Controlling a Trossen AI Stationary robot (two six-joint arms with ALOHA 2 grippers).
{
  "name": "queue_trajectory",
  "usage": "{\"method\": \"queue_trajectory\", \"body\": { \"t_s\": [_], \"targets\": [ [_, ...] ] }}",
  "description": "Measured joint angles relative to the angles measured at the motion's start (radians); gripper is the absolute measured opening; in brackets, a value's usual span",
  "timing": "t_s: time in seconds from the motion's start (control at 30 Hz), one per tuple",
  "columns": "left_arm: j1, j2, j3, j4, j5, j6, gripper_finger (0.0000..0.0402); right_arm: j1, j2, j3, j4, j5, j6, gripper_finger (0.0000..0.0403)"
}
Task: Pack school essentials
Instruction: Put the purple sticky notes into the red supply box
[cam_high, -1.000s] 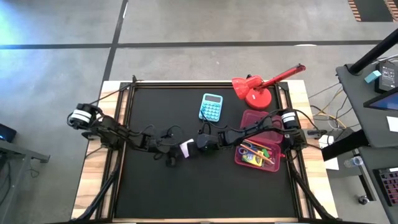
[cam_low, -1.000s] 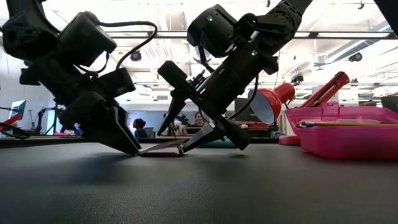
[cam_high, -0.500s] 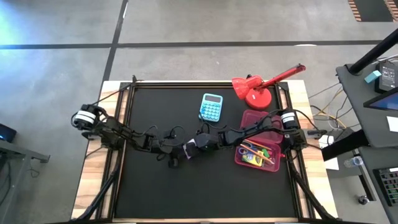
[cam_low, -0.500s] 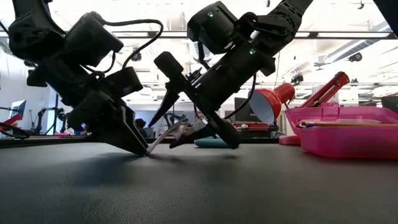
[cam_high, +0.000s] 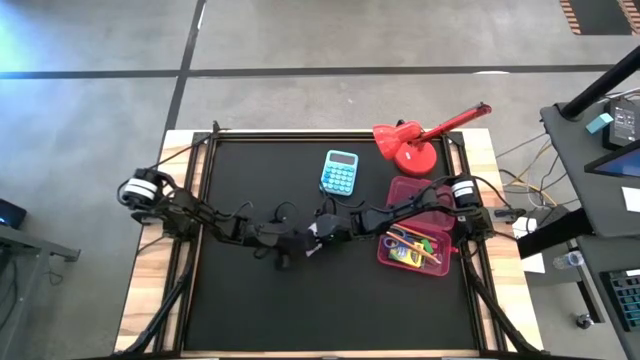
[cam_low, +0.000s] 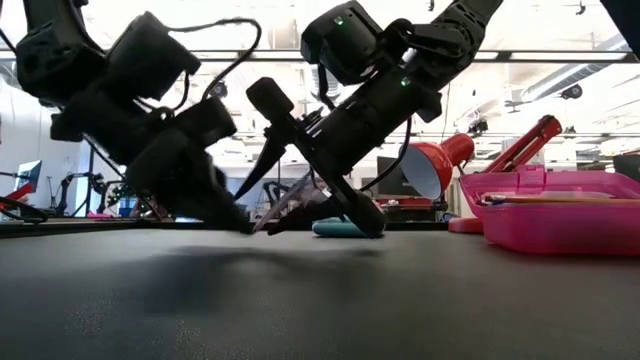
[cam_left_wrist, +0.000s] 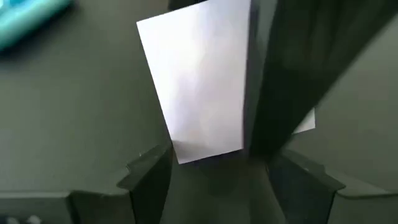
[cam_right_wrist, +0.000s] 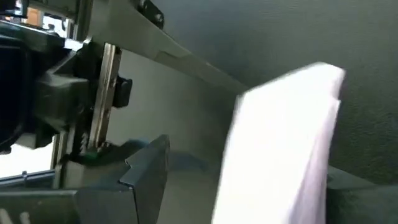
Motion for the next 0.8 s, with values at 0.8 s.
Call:
{"method": "queue_trajectory", "body": {
  "t_s": [0.8],
  "targets": [
    [0.001, 0.012, 0.029, -0.074, -0.005, 0.023, 0.0234, 0.000, -0.001, 0.001, -0.072, -0.025, 0.027, 0.0064]
  ]
}}
